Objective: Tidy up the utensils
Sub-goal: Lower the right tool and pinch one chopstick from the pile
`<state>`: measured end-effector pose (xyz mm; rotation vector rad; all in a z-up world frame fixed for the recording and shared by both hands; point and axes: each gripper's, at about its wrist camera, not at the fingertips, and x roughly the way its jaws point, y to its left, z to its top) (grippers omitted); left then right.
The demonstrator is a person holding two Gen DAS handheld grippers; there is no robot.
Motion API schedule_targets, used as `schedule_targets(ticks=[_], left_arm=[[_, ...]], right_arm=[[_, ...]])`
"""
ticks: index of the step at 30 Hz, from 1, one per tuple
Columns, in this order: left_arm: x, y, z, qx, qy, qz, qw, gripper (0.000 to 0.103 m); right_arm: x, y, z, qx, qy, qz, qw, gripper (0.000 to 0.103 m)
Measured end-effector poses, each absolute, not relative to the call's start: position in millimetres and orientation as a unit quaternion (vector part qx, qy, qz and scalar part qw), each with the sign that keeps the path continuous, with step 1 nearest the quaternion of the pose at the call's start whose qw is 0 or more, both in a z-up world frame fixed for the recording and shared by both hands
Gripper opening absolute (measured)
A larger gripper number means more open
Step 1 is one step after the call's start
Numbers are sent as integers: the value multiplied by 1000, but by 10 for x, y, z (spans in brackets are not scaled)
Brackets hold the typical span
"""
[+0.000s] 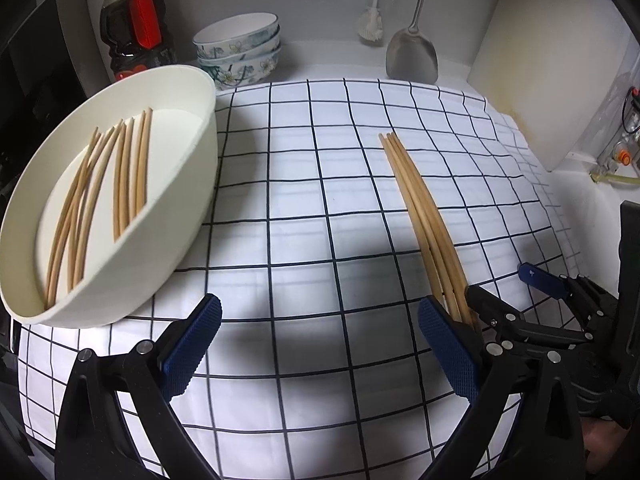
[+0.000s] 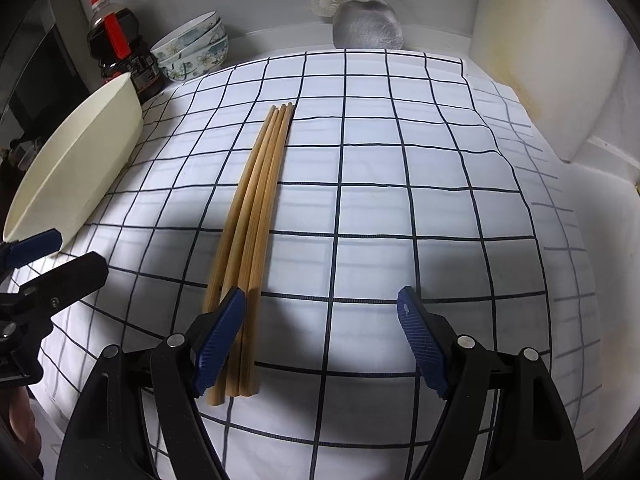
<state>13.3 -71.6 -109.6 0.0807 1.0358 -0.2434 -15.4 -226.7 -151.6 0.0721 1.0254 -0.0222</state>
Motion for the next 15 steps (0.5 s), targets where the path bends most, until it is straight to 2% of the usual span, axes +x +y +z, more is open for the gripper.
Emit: schedule_targets(ticks=[15], left_arm=[[170, -804, -1235, 41, 505, -110, 855, 97]], right_arm=[[-136, -2199, -1566, -14, 488, -5, 873, 75]])
